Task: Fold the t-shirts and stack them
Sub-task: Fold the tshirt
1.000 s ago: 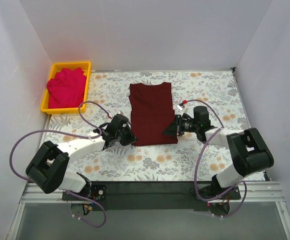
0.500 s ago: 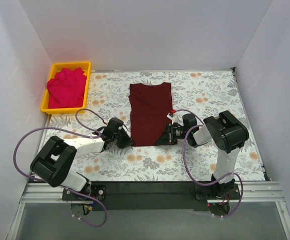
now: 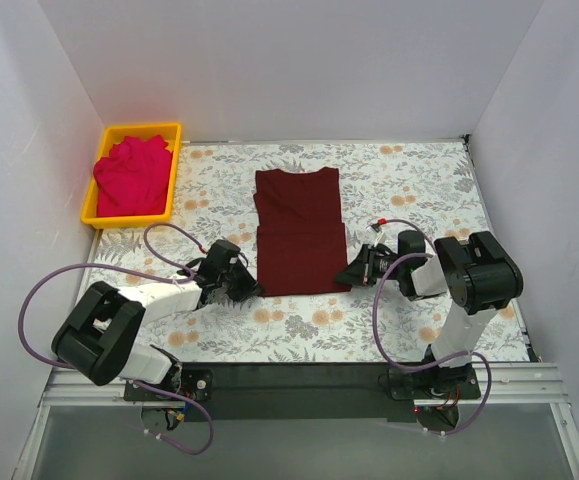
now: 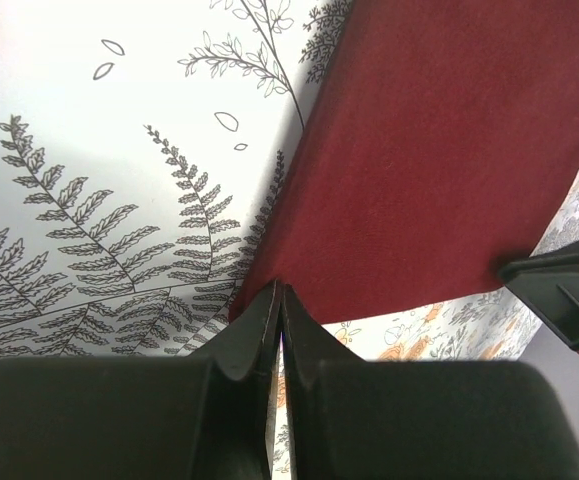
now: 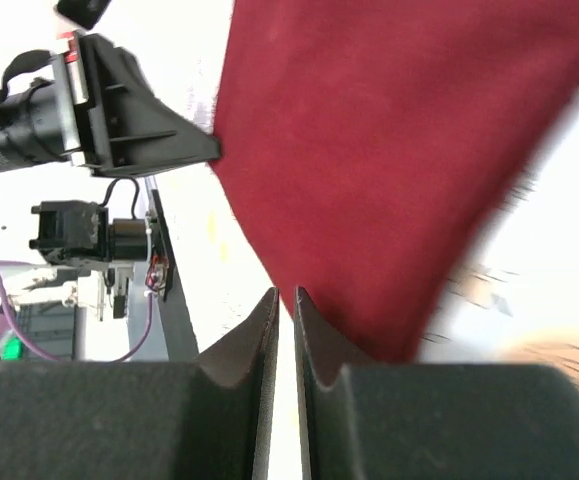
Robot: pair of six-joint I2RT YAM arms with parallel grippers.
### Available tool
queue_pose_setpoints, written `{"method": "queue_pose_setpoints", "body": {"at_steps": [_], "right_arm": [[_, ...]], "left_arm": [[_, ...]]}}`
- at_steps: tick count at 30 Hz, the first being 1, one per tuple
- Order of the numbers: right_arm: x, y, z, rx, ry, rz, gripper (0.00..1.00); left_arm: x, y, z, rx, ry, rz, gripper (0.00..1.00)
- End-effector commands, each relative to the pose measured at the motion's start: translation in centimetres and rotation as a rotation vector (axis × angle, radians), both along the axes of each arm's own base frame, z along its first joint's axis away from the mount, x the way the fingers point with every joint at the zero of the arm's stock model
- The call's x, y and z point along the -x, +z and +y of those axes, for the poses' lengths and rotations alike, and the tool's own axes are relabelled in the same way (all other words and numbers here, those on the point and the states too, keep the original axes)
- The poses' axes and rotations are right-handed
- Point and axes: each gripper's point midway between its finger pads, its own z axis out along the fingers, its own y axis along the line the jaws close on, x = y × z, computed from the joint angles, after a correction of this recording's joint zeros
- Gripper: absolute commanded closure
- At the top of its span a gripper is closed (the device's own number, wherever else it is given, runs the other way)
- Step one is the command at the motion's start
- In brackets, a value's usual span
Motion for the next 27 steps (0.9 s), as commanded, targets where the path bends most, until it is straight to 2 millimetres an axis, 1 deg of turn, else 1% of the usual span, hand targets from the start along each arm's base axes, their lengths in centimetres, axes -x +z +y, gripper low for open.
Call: {"method": "queue_pose_setpoints", "body": {"at_steps": [1, 2, 3, 4, 7, 8, 9, 10, 11, 12, 13, 14, 15, 16, 17, 18, 19, 20, 21, 22, 23, 24, 25, 27], "right_arm": [[0.5, -2.5, -1.2, 0.020, -0.018, 0.057, 0.84], [0.4, -2.8, -1.6, 0.014, -0.033, 0.068, 0.84], [0.3, -2.7, -1.7, -0.001, -0.043, 0.063, 0.85], [0.6, -2.5, -1.9, -0.021, -0.042, 0.071, 0.85], [0.1, -1.4, -2.3, -0.038, -0.062, 0.052, 0.85], [-0.3, -0.8, -2.2, -0.044, -0.061, 0.037, 0.86], [-0.5, -0.3, -2.2, -0.048, -0.060, 0.025, 0.85], [-1.0, 0.6, -2.2, -0.054, -0.062, 0.002, 0.85], [-1.5, 1.3, -2.1, -0.055, -0.068, -0.014, 0.85], [-2.6, 2.3, -2.0, -0.060, -0.072, -0.048, 0.85], [-3.3, 3.1, -2.0, -0.055, -0.087, -0.062, 0.85], [-4.1, 3.7, -2.0, -0.052, -0.099, -0.080, 0.85], [-4.7, 4.1, -1.9, -0.048, -0.105, -0.091, 0.85], [-6.5, 5.1, -1.9, -0.046, -0.126, -0.120, 0.85], [-7.2, 5.4, -1.8, -0.044, -0.135, -0.123, 0.85], [-8.1, 5.3, -1.8, -0.041, -0.145, -0.119, 0.85], [-9.6, 6.1, -1.7, -0.046, -0.158, -0.141, 0.85], [-10.3, 6.2, -1.4, -0.049, -0.160, -0.141, 0.85], [-11.1, 6.3, -1.3, -0.052, -0.166, -0.137, 0.85], [-11.8, 5.6, -1.2, -0.049, -0.174, -0.115, 0.85], [-13.1, 6.4, -0.8, -0.057, -0.172, -0.138, 0.85], [-13.6, 5.6, -0.6, -0.053, -0.173, -0.117, 0.85], [-14.2, 5.4, -0.3, -0.051, -0.175, -0.118, 0.85], [-15.5, 4.6, 0.0, -0.046, -0.179, -0.098, 0.85]], "left_arm": [[2.6, -2.8, 2.4, -0.108, -0.005, 0.113, 1.00], [2.8, -2.9, 2.3, -0.106, -0.009, 0.117, 1.00], [2.8, -2.7, 2.2, -0.100, -0.012, 0.113, 1.00], [2.7, -2.3, 2.2, -0.098, -0.016, 0.107, 1.00], [1.8, 0.0, 1.8, -0.087, -0.031, 0.052, 1.00], [0.8, 1.3, 1.4, -0.078, -0.035, 0.012, 1.00], [0.2, 2.1, 1.4, -0.072, -0.030, -0.010, 1.00], [-0.3, 3.0, 1.3, -0.064, -0.030, -0.031, 1.00], [-1.1, 4.1, 1.2, -0.050, -0.028, -0.063, 1.00], [-2.5, 5.5, 1.1, -0.041, -0.021, -0.102, 1.00], [-3.4, 6.5, 1.0, -0.036, -0.017, -0.135, 0.99], [-4.2, 6.5, 1.0, -0.048, -0.011, -0.137, 0.99], [-5.9, 7.8, 1.0, -0.042, -0.004, -0.174, 0.99], [-6.8, 8.3, 0.6, -0.027, -0.011, -0.185, 0.98], [-7.6, 8.3, 0.4, -0.024, -0.017, -0.185, 0.98], [-9.4, 8.4, 0.0, -0.021, -0.013, -0.186, 0.98], [-10.3, 8.2, -0.4, -0.016, -0.026, -0.184, 0.98], [-11.2, 8.1, -0.6, -0.018, -0.027, -0.182, 0.98], [-12.0, 6.3, -0.6, -0.040, -0.024, -0.142, 0.98], [-13.7, 7.1, -1.0, -0.039, -0.025, -0.171, 0.98], [-14.5, 6.7, -1.0, -0.048, -0.019, -0.167, 0.98], [-15.0, 4.8, -1.0, -0.069, -0.021, -0.131, 0.98], [-16.3, 5.3, -1.3, -0.067, -0.023, -0.149, 0.98], [-17.2, 4.0, -1.1, -0.085, -0.015, -0.126, 0.99]]}}
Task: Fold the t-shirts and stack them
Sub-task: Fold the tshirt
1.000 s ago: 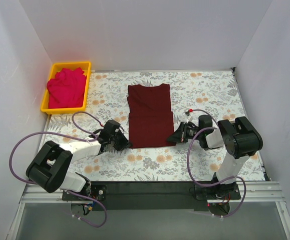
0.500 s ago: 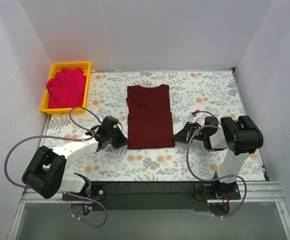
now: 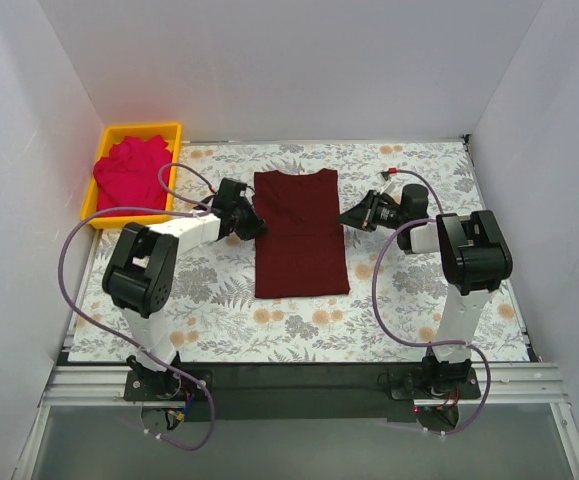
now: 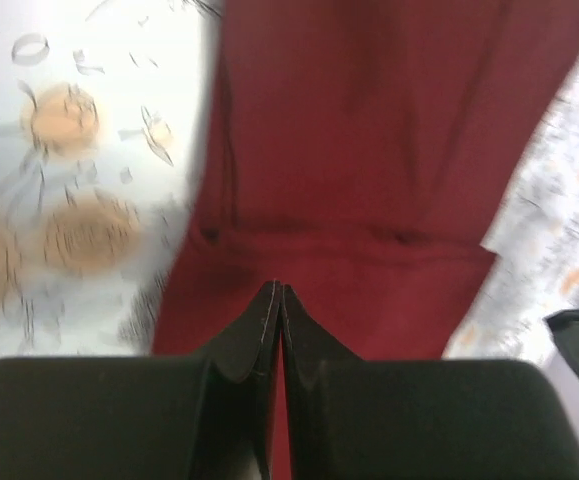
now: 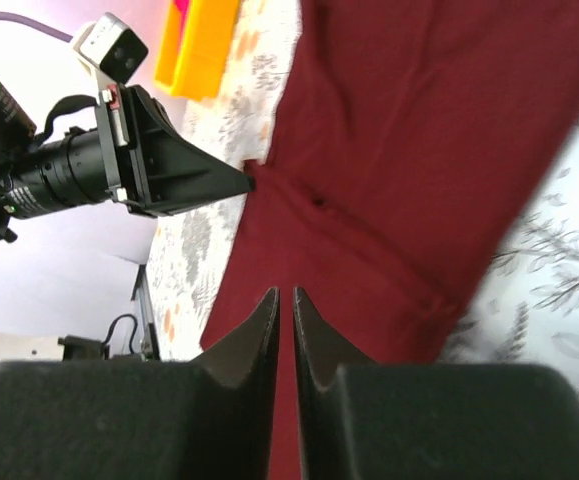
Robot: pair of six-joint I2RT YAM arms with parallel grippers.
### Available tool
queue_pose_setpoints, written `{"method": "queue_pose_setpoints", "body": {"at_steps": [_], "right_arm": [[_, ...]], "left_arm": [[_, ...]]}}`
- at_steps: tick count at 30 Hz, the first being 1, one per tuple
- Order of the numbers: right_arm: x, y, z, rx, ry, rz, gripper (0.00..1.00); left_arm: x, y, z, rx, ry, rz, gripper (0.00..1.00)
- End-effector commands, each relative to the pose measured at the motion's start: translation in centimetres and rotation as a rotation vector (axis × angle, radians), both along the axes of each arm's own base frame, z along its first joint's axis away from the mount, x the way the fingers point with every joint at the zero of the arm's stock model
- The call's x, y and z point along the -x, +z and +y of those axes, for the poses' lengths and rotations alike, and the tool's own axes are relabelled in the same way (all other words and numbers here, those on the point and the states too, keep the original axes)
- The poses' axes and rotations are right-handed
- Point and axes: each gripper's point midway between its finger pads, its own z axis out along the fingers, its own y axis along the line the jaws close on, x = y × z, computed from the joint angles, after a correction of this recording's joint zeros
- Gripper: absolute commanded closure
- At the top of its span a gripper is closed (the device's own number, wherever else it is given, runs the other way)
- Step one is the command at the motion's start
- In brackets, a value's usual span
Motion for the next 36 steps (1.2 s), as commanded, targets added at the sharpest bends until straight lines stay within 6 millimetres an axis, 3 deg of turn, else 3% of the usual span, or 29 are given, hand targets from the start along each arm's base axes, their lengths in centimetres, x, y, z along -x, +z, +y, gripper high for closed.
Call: {"method": "queue_pose_setpoints", "body": {"at_steps": [1, 7, 11, 14, 15, 17, 18, 20, 22, 23, 25, 26, 29, 32, 36], "right_arm": [[-1.8, -1.7, 0.7, 0.010, -0.021, 0.065, 0.85], [-2.7, -6.2, 0.1, 0.074, -0.082, 0.170, 0.85], [-2.6, -7.4, -0.7, 0.145, -0.128, 0.208, 0.84], [-2.8, -6.0, -1.1, 0.189, -0.140, 0.170, 0.84], [-2.8, -4.4, -1.0, 0.186, -0.134, 0.132, 0.83], [-2.2, -3.2, -1.1, 0.203, -0.126, 0.104, 0.82], [-2.0, -1.5, -1.2, 0.211, -0.127, 0.073, 0.82], [-1.2, -1.1, -1.6, 0.270, -0.126, 0.044, 0.76], [0.3, -0.2, -2.0, 0.338, -0.141, 0.049, 0.70], [1.3, -0.6, -2.4, 0.388, -0.132, 0.045, 0.65], [3.6, -0.5, -3.1, 0.489, -0.146, 0.066, 0.59], [4.7, 0.2, -3.6, 0.527, -0.153, 0.034, 0.53], [8.3, -1.4, -4.9, 0.669, -0.167, 0.098, 0.40], [11.9, -1.9, -5.6, 0.780, -0.154, 0.116, 0.32], [15.6, -3.2, -5.6, 0.843, -0.118, 0.140, 0.30]], "left_arm": [[-1.5, -1.6, 0.2, -0.040, -0.014, 0.024, 0.99], [-1.3, -4.4, 1.6, -0.062, 0.026, 0.091, 0.98], [-1.1, -3.5, 2.2, -0.093, 0.029, 0.086, 0.94], [-1.5, -0.7, 2.8, -0.109, 0.035, 0.030, 0.90], [-1.6, 1.0, 2.9, -0.106, 0.037, -0.003, 0.89], [-1.1, 2.4, 3.2, -0.123, 0.024, -0.022, 0.85], [-0.9, 3.3, 3.4, -0.129, 0.025, -0.034, 0.80], [0.3, 5.0, 4.5, -0.174, 0.038, -0.046, 0.74], [2.2, 6.8, 4.7, -0.195, 0.026, -0.067, 0.60], [3.5, 6.1, 5.1, -0.217, 0.016, -0.049, 0.55], [6.0, 6.9, 5.2, -0.235, -0.008, -0.041, 0.46], [7.7, 5.9, 5.4, -0.262, -0.018, -0.010, 0.44], [12.0, 4.7, 5.9, -0.299, -0.053, 0.052, 0.34], [16.1, 3.4, 4.5, -0.323, -0.108, 0.107, 0.22], [18.6, 1.9, 4.1, -0.350, -0.124, 0.151, 0.19]]}}
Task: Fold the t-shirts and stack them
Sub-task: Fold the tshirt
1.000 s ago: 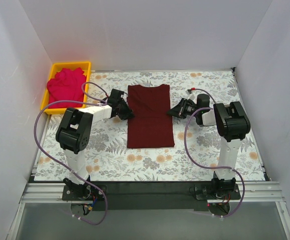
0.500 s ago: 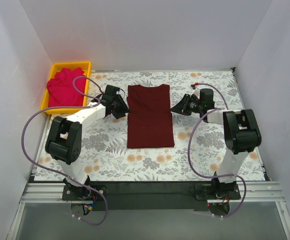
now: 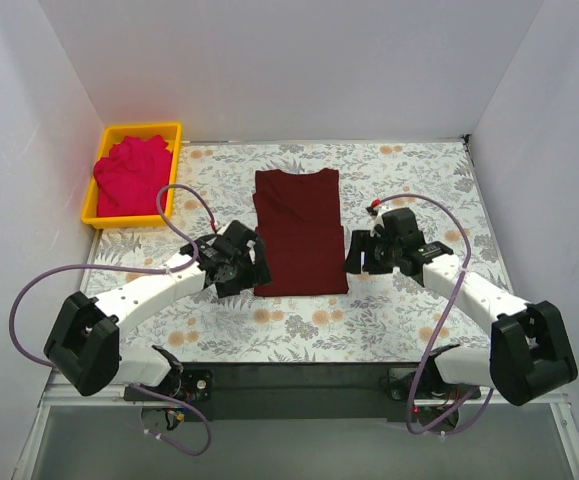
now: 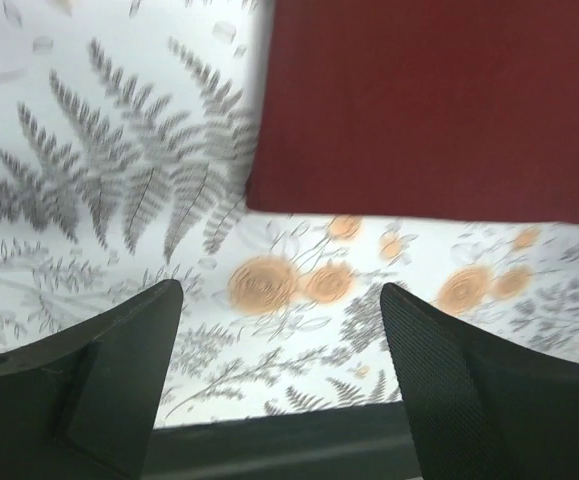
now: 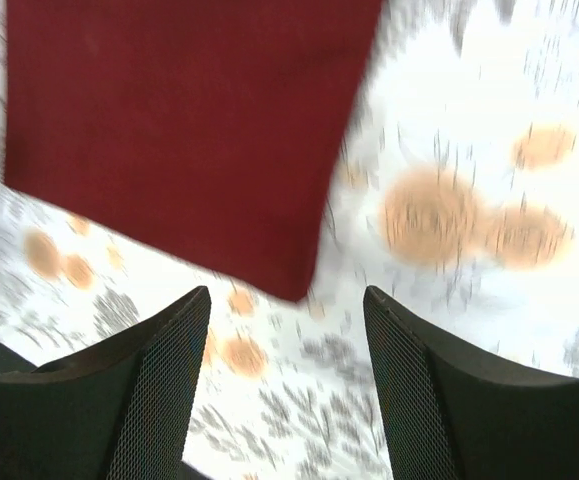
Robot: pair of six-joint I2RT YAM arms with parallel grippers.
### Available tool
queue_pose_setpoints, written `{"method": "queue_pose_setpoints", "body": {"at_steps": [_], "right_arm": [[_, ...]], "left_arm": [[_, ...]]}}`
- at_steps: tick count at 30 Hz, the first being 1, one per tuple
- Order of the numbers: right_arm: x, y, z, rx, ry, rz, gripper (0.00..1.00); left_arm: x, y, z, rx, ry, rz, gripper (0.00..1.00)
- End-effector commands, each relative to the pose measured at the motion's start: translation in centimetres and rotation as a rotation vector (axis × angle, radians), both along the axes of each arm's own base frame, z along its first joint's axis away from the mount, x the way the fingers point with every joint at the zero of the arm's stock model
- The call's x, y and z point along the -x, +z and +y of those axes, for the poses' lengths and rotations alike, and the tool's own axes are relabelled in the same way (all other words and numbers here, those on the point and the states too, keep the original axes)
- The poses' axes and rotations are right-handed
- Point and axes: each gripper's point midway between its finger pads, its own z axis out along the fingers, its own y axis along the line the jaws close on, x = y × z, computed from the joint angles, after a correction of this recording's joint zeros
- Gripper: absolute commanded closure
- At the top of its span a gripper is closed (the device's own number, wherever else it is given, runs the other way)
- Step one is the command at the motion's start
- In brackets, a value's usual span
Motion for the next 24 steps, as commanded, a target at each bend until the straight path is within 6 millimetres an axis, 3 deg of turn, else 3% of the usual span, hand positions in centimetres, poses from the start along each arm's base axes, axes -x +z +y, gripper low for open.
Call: {"method": "queue_pose_setpoints", "body": {"at_steps": [1, 9, 13, 24], "right_arm": [[3.7, -2.4, -2.1, 0.156, -0.015, 0.068, 0.30], [5.2, -2.9, -1.8, 0.173, -0.011, 0.068, 0.31], [5.2, -2.7, -1.3, 0.174, -0.004, 0.064, 0.31], [4.7, -2.6, -0.6, 0.193, 0.007, 0.063, 0.31]], "left_arm": [[1.8, -0.8, 1.1, -0.056, 0.048, 0.034, 0.21], [0.0, -3.0, 0.3, -0.146, 0.055, 0.053, 0.42], [-0.6, -4.4, 0.2, -0.187, 0.065, 0.072, 0.46], [-1.5, -5.3, -0.2, -0.228, 0.054, 0.078, 0.52]]}}
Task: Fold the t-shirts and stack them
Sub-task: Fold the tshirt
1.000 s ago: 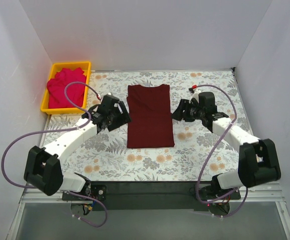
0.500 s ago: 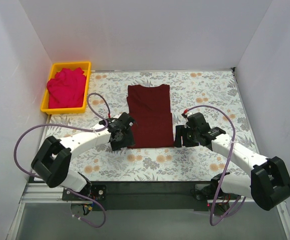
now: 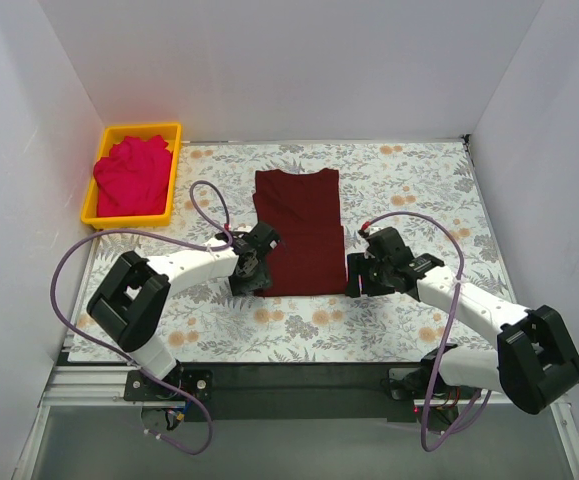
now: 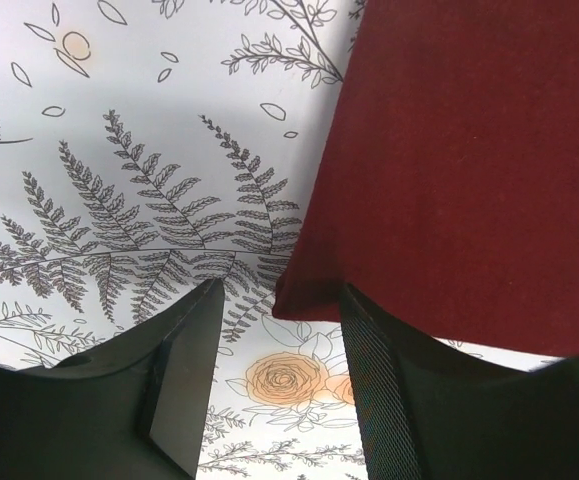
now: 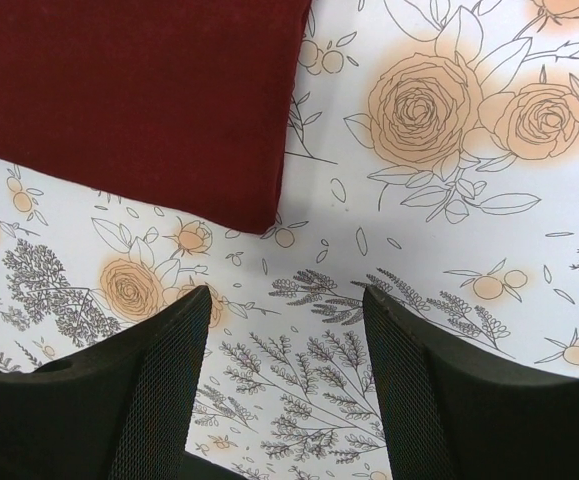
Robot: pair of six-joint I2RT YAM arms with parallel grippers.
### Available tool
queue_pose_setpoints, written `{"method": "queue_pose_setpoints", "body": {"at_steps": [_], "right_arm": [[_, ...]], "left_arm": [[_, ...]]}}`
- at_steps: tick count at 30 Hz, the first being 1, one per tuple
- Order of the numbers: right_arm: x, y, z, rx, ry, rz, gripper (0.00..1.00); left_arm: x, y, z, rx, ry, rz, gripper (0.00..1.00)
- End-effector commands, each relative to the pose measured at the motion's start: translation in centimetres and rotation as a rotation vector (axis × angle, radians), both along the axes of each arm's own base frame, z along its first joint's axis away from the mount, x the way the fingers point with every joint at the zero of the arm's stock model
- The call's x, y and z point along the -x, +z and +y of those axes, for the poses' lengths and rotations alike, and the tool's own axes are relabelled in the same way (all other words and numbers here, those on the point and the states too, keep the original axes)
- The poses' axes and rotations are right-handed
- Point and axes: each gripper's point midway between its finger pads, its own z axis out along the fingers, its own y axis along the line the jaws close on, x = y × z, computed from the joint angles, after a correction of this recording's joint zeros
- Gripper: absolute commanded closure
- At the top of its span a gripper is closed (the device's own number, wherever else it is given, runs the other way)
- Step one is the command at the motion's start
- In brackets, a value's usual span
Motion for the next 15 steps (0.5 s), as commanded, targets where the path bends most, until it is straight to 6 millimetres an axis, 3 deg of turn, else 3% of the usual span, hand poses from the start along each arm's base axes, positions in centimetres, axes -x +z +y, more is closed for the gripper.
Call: {"method": "queue_pose_setpoints", "body": {"at_steps": [1, 9, 11, 15], "right_arm": [[-1.1, 1.3, 0.7, -0.008, -0.010, -0.032, 0.31], [-2.2, 1.3, 1.6, 0.021, -0.022, -0.034, 0.32], [-2.5, 1.1, 1.9, 0.034, -0.029, -0.025, 0.32], [-3.1, 0.7, 2.4, 0.058, -0.042, -0.020, 0.34]], "left_arm": [[-1.0, 0.6, -0.4, -0.005, 0.003, -0.043, 0.52], [1.0, -2.4, 0.1, -0.039, -0.007, 0.037, 0.55], [1.6, -2.9, 0.2, -0.045, -0.009, 0.058, 0.59], [2.6, -3.6, 0.6, -0.054, -0.005, 0.082, 0.78]]}}
